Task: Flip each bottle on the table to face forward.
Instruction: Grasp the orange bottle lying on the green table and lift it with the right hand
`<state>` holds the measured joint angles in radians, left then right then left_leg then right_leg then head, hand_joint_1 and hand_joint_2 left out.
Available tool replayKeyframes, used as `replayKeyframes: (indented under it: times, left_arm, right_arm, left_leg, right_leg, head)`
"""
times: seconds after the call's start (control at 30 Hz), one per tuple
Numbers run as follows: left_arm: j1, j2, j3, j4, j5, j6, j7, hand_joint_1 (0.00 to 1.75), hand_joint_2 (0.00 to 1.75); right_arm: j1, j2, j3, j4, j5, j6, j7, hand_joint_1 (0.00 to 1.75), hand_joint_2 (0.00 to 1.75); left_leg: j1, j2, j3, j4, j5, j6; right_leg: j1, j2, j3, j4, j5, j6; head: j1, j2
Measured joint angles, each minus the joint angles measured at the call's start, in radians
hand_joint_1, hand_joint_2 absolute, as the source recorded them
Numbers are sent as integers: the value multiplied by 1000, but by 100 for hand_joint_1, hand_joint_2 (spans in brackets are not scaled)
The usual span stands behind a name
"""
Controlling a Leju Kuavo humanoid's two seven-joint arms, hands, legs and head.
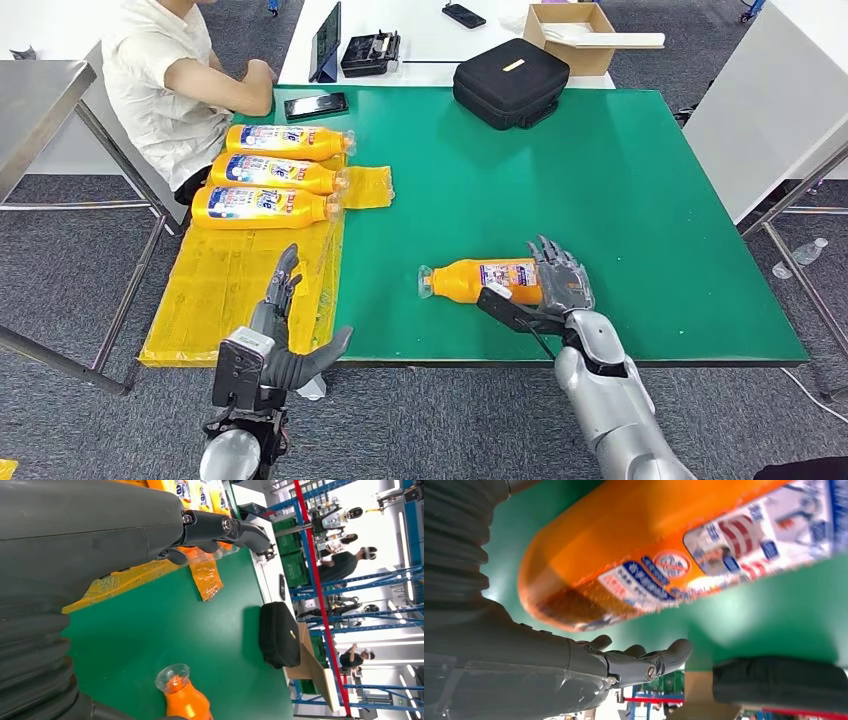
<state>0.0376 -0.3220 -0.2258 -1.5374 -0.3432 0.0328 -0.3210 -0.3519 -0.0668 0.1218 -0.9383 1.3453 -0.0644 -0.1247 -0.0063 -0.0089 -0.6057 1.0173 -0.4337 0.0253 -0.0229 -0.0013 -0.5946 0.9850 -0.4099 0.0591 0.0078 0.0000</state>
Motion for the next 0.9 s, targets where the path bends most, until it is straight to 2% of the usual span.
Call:
replayKeyframes:
  times: [0.4, 0.43, 0.53, 0.57, 0.7, 0.9]
  left_arm:
    - [-5, 0, -2, 11, 2, 2, 3, 0, 175]
    - [-6, 0, -2, 13, 2, 2, 4, 0, 175]
    - [-8, 0, -6, 18, 2, 3, 4, 0, 175]
    - [-8, 0, -7, 19, 2, 3, 4, 0, 175]
    - [-9, 1, -11, 22, 2, 3, 4, 0, 175]
    - [-12, 1, -16, 25, 6, 4, -1, 0, 175]
  right_arm:
    - [-97, -25, 38, 154, 26, -9, 36, 0, 175]
    - [-106, -26, 41, 167, 31, -12, 39, 18, 175]
    - [-126, -30, 51, 202, 37, -17, 40, 149, 175]
    - [-131, -32, 54, 210, 36, -18, 36, 175, 175]
    - [-147, -38, 60, 235, 12, -9, -1, 175, 175]
    - [-159, -52, 58, 252, -114, 42, -97, 175, 175]
  left_leg:
    - [0, 0, 0, 0, 0, 0]
    - [0, 0, 0, 0, 0, 0]
    - [0, 0, 1, 0, 0, 0]
    - [0, 0, 1, 0, 0, 0]
    - [0, 0, 1, 0, 0, 0]
    - [0, 0, 1, 0, 0, 0]
  right_leg:
    - [0, 0, 0, 0, 0, 0]
    - [0, 0, 0, 0, 0, 0]
    - [0, 0, 0, 0, 0, 0]
    - [0, 0, 0, 0, 0, 0]
    - [0, 0, 0, 0, 0, 0]
    - [0, 0, 0, 0, 0, 0]
  head:
    - [0, 0]
    - [0, 0]
    - [0, 0]
    - [0, 0]
    - [0, 0]
    - [0, 0]
